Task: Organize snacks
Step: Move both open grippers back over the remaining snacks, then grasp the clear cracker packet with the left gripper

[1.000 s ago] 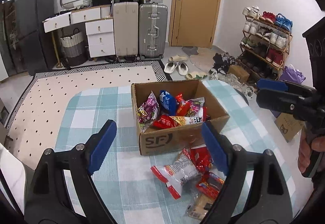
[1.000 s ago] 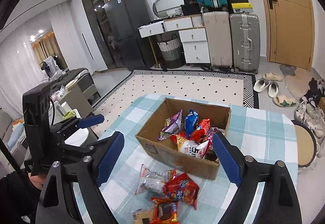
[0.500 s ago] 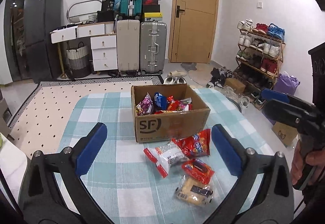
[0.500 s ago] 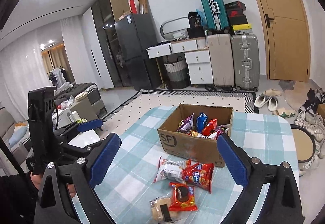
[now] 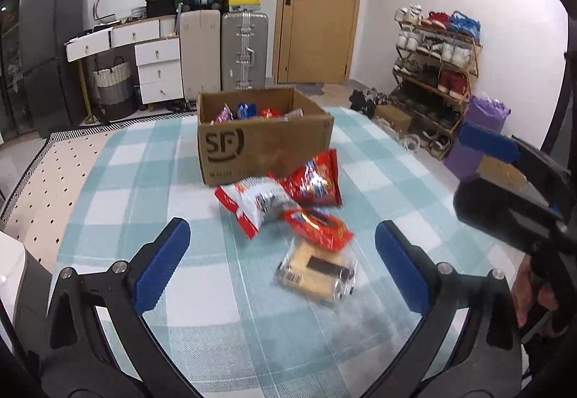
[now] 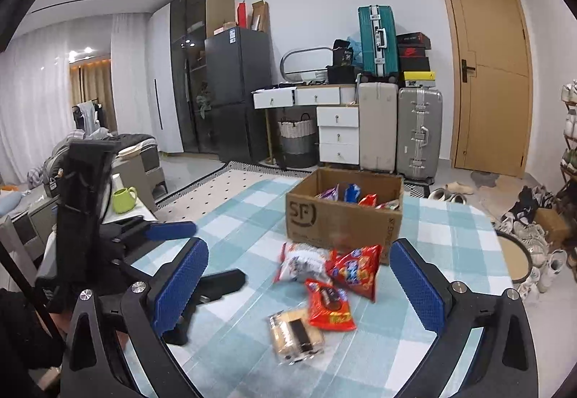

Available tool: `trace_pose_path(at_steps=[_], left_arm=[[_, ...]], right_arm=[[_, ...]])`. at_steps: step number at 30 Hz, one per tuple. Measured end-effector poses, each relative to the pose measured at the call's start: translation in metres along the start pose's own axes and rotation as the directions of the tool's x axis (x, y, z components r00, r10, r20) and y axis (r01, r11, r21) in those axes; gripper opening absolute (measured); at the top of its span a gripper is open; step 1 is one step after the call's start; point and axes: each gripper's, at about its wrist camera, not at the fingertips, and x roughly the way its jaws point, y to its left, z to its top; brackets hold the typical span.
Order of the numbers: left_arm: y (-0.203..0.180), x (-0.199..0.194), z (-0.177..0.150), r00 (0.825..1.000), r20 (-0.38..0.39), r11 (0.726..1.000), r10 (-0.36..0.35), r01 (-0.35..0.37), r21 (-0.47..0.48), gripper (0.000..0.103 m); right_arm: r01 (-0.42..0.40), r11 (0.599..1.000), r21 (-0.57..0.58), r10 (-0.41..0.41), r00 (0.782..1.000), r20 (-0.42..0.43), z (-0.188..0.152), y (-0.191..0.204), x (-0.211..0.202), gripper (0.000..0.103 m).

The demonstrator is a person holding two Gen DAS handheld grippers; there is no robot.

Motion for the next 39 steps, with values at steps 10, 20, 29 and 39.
trace_pose_path(at_steps=[10,20,29,39], left_arm=[[0.001,0.08,-0.032,0.985,-0.17,0.999,-0.032,0.034,0.009,0.103],[-0.014,0.145,-0.037,0.946,-0.312,0.994,-0.083,0.102,0.044,0.099],[-0.026,0.171,-0.037,0.929,-0.348,0.985,-0.127,0.16,0.065,0.075],[-0.03,0.171,-0.036,0.929,-0.34,0.982,-0.149,0.179,0.059,0.059]], right_arm=[[0.048,0.995,0.092,-0.042,0.997,-0.068,-0.046,-0.022,0.016,0.102],[0.071,0.966,0.248,-0.046,0.993,-0.104,-0.082,-0.074,0.019,0.102],[0.074,0.952,0.298,-0.036,0.991,-0.132,-0.093,-0.09,0.024,0.102],[0.079,0.948,0.309,-0.037,0.989,-0.141,-0.096,-0.088,0.023,0.102]])
